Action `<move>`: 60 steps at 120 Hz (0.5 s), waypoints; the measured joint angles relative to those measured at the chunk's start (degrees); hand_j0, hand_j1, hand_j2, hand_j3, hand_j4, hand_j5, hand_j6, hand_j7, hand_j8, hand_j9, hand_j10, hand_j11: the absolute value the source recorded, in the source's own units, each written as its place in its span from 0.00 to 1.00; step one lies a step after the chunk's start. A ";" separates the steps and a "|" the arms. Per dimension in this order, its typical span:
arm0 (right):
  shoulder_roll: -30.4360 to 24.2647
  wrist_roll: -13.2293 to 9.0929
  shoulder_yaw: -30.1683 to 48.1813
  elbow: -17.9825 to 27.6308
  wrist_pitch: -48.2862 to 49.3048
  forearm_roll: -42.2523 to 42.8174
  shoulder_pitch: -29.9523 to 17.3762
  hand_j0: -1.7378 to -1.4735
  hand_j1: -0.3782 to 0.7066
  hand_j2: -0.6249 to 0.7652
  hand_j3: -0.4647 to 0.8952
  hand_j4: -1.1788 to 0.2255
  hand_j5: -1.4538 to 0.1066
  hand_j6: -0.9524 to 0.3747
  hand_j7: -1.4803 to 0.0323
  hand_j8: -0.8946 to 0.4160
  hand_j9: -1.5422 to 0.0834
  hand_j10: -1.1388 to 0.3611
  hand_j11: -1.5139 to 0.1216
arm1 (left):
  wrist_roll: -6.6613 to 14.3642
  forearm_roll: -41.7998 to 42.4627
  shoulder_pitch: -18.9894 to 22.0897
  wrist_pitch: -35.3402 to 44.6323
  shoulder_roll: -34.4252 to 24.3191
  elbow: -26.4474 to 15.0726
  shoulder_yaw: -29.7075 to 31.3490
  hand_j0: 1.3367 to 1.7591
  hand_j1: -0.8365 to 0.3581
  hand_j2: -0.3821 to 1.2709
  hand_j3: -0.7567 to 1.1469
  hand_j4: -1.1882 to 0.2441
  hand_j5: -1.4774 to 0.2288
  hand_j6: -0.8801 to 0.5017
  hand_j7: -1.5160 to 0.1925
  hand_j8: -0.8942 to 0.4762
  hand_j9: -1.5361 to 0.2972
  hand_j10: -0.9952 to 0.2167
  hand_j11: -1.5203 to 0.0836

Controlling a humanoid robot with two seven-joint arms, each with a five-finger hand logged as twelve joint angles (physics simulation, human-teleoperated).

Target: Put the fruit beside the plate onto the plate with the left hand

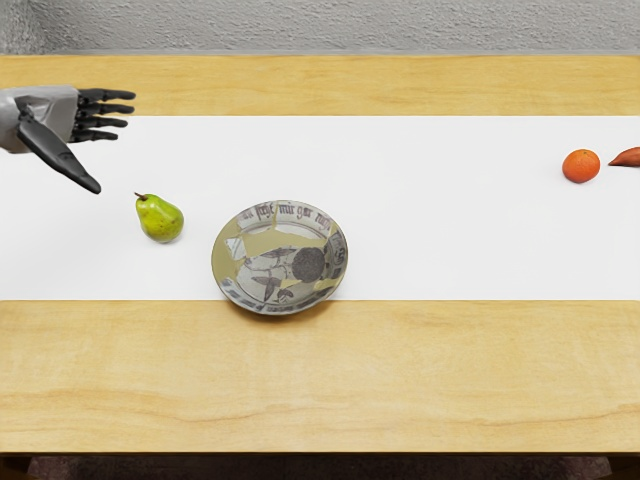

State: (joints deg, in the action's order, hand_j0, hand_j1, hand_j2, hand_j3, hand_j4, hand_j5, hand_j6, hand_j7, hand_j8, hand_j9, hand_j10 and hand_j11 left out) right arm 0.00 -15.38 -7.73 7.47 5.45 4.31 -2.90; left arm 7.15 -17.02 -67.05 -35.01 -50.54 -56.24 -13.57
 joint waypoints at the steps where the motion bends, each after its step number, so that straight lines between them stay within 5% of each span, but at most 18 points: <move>1: 0.00 0.00 0.00 0.00 0.00 0.00 0.00 0.30 0.03 0.45 0.34 0.84 0.93 0.72 0.98 0.68 0.95 0.76 0.93 | 0.02 0.00 0.00 0.00 0.00 0.01 0.01 0.76 0.97 0.23 0.40 0.81 0.85 0.62 0.87 0.64 0.82 0.80 0.93; 28: 0.00 0.00 -0.05 0.00 0.00 0.00 -0.58 0.30 0.03 0.45 0.34 0.84 0.93 0.72 0.98 0.68 0.95 0.76 0.93 | 4.07 -1.47 -2.82 -0.01 1.25 0.01 -0.21 0.76 0.97 0.23 0.40 0.81 0.85 0.62 0.87 0.64 0.82 0.80 0.93; 34: 0.00 0.00 -0.06 0.00 0.00 0.00 -0.76 0.30 0.03 0.45 0.34 0.84 0.93 0.72 0.98 0.68 0.95 0.76 0.93 | 7.57 -4.29 -4.94 0.00 4.30 0.00 -0.27 0.76 0.97 0.23 0.40 0.81 0.85 0.62 0.87 0.64 0.82 0.80 0.93; 47: 0.00 0.00 -0.06 0.00 0.00 0.00 -0.95 0.30 0.03 0.45 0.34 0.84 0.93 0.72 0.98 0.68 0.95 0.76 0.93 | 19.63 -8.92 -8.16 0.00 7.17 -0.08 -0.22 0.76 0.97 0.23 0.40 0.81 0.85 0.62 0.87 0.64 0.82 0.80 0.93; 60: 0.00 0.00 -0.08 0.00 0.00 0.00 -1.02 0.30 0.03 0.45 0.34 0.84 0.93 0.72 0.98 0.68 0.95 0.76 0.93 | 24.94 -14.77 -9.19 -0.01 9.62 -0.35 -0.11 0.76 0.97 0.23 0.40 0.81 0.85 0.62 0.87 0.64 0.82 0.80 0.93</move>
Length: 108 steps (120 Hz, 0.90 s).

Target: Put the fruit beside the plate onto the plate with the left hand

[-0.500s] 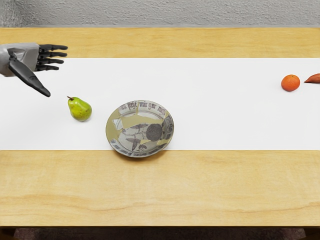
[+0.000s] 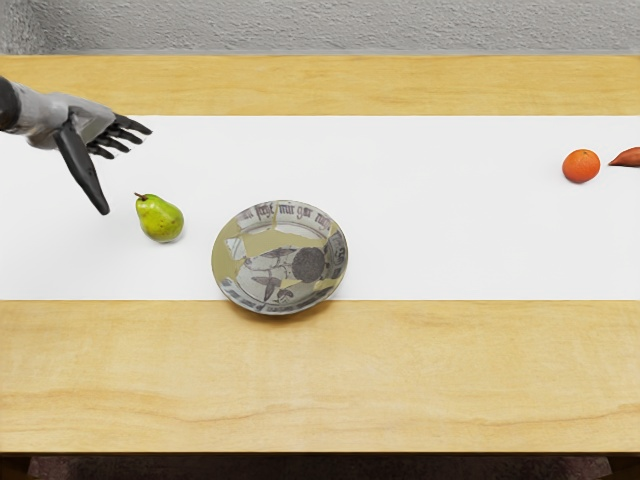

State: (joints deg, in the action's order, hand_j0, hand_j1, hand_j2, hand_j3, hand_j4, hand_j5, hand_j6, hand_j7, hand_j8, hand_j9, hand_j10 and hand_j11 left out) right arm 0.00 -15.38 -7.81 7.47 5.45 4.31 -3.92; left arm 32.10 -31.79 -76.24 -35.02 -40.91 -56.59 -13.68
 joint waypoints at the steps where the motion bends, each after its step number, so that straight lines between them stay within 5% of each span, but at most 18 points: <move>1: 0.00 0.00 0.00 0.00 0.00 0.00 0.00 0.30 0.03 0.45 0.34 0.84 0.93 0.72 0.98 0.68 0.95 0.76 0.93 | 0.22 -0.35 -0.18 0.00 0.26 -0.02 0.01 0.76 0.97 0.23 0.40 0.81 0.85 0.62 0.87 0.64 0.82 0.80 0.93; 28: 0.00 0.00 -0.01 0.00 0.00 0.00 -0.03 0.30 0.03 0.45 0.34 0.84 0.93 0.72 0.98 0.68 0.95 0.76 0.93 | 2.59 -11.68 -0.63 1.34 3.44 -3.12 0.37 0.76 0.97 0.23 0.40 0.81 0.85 0.62 0.87 0.64 0.82 0.80 0.93; 56: 0.00 0.00 0.00 0.00 0.00 0.00 -0.04 0.30 0.03 0.45 0.34 0.84 0.93 0.72 0.98 0.68 0.95 0.76 0.93 | 2.87 -22.77 1.14 13.34 6.46 -9.70 2.84 0.76 0.97 0.23 0.40 0.81 0.85 0.62 0.87 0.63 0.82 0.80 0.93; 108: 0.00 0.00 0.04 0.00 0.00 0.00 -0.04 0.30 0.03 0.45 0.34 0.84 0.93 0.72 0.98 0.68 0.95 0.76 0.93 | 2.90 -28.34 6.21 18.33 9.98 -10.19 3.54 0.76 0.97 0.23 0.40 0.81 0.85 0.62 0.87 0.63 0.82 0.80 0.93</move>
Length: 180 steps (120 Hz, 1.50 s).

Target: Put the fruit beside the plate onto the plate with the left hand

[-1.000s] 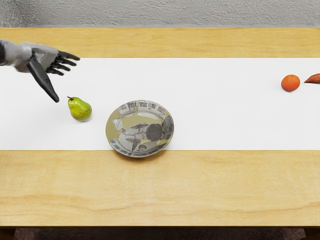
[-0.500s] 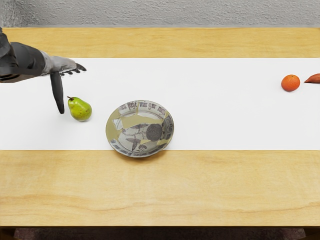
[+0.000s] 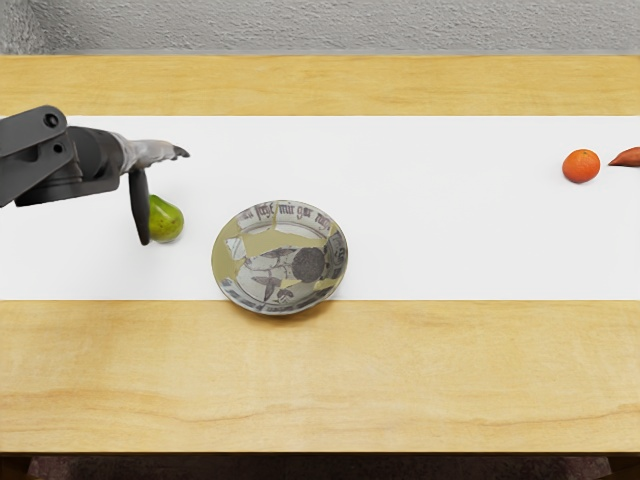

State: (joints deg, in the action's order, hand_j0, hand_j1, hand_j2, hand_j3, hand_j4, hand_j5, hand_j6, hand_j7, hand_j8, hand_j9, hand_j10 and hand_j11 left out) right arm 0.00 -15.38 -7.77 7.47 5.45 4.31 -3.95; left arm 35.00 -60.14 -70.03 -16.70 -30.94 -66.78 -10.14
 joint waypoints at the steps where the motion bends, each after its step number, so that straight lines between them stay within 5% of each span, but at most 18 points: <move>1: 0.00 0.00 0.00 0.00 0.00 0.00 0.00 0.30 0.03 0.45 0.34 0.84 0.93 0.72 0.98 0.68 0.95 0.76 0.93 | 0.00 -0.06 0.07 0.04 0.04 0.06 0.00 0.76 0.97 0.23 0.40 0.81 0.85 0.62 0.87 0.63 0.82 0.80 0.93; 91: 0.00 0.00 0.03 0.00 0.00 0.00 0.00 0.30 0.03 0.45 0.34 0.84 0.93 0.72 0.98 0.68 0.95 0.76 0.93 | 0.00 -3.03 1.54 8.44 5.23 3.58 7.82 0.76 0.91 0.24 0.40 0.77 0.80 0.58 0.83 0.59 0.78 0.75 0.88; 180: 0.00 0.00 -0.04 0.00 0.00 0.00 -0.08 0.30 0.03 0.45 0.34 0.84 0.93 0.72 0.98 0.68 0.95 0.76 0.93 | 0.00 -3.14 1.74 12.84 3.08 0.06 9.38 0.76 0.70 0.27 0.40 0.62 0.64 0.42 0.66 0.43 0.63 0.57 0.71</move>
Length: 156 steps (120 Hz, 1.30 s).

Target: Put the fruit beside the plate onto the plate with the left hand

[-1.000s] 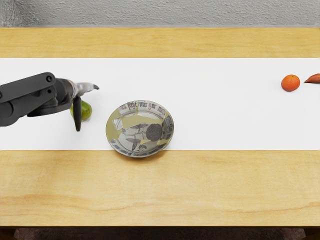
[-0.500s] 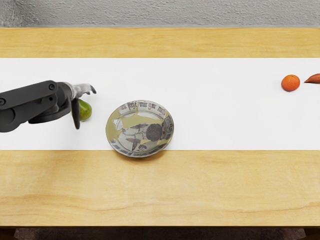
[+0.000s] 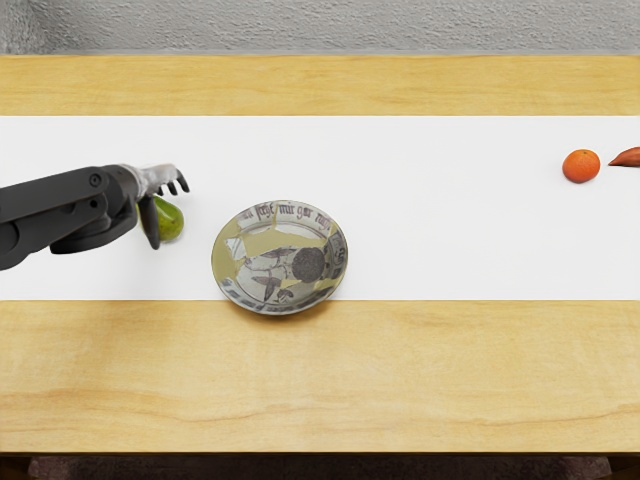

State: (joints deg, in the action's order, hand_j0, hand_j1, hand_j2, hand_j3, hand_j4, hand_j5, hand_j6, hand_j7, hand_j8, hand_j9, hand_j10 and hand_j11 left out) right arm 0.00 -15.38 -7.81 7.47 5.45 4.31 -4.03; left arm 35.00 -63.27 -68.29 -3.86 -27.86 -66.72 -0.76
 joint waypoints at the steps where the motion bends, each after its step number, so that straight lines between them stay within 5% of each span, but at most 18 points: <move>1: 0.00 0.00 0.00 0.00 0.00 0.00 0.00 0.30 0.03 0.45 0.34 0.84 0.93 0.72 0.98 0.68 0.95 0.76 0.93 | 0.00 0.00 0.04 0.02 0.04 -0.01 0.02 0.76 0.70 0.27 0.40 0.62 0.64 0.42 0.66 0.43 0.63 0.57 0.71; 67: 0.00 0.00 -0.01 0.00 0.00 0.00 -0.18 0.30 0.03 0.45 0.34 0.84 0.93 0.72 0.98 0.68 0.95 0.76 0.93 | 0.02 0.22 0.08 -0.11 0.79 0.12 0.96 0.76 0.56 0.30 0.40 0.52 0.52 0.31 0.54 0.32 0.52 0.45 0.58; 108: 0.00 0.00 -0.01 -0.01 0.00 0.00 -0.19 0.30 0.03 0.45 0.34 0.84 0.93 0.72 0.98 0.68 0.95 0.76 0.93 | 0.03 0.33 0.70 -0.28 0.73 0.41 0.98 0.75 0.52 0.37 0.40 0.41 0.42 0.30 0.44 0.36 0.41 0.35 0.46; 150: 0.00 0.00 -0.01 -0.03 0.00 0.00 -0.19 0.30 0.03 0.45 0.34 0.84 0.93 0.72 0.98 0.68 0.95 0.76 0.93 | 0.03 1.30 -0.39 -1.38 0.35 -0.65 0.59 0.74 0.44 0.52 0.40 0.33 0.25 0.37 0.27 0.48 0.27 0.45 0.30; 156: 0.00 0.00 -0.01 -0.04 0.00 0.00 -0.19 0.30 0.03 0.45 0.34 0.84 0.93 0.72 0.98 0.68 0.95 0.76 0.93 | 0.02 1.65 -1.47 -1.52 0.26 -1.31 0.49 0.74 0.45 0.48 0.40 0.32 0.23 0.38 0.25 0.49 0.27 0.45 0.29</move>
State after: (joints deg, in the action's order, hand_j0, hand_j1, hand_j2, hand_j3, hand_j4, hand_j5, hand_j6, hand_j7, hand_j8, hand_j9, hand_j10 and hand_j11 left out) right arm 0.00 -15.38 -7.82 7.43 5.45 4.31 -4.22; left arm 35.02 -61.63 -69.76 -5.38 -27.59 -68.03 -0.27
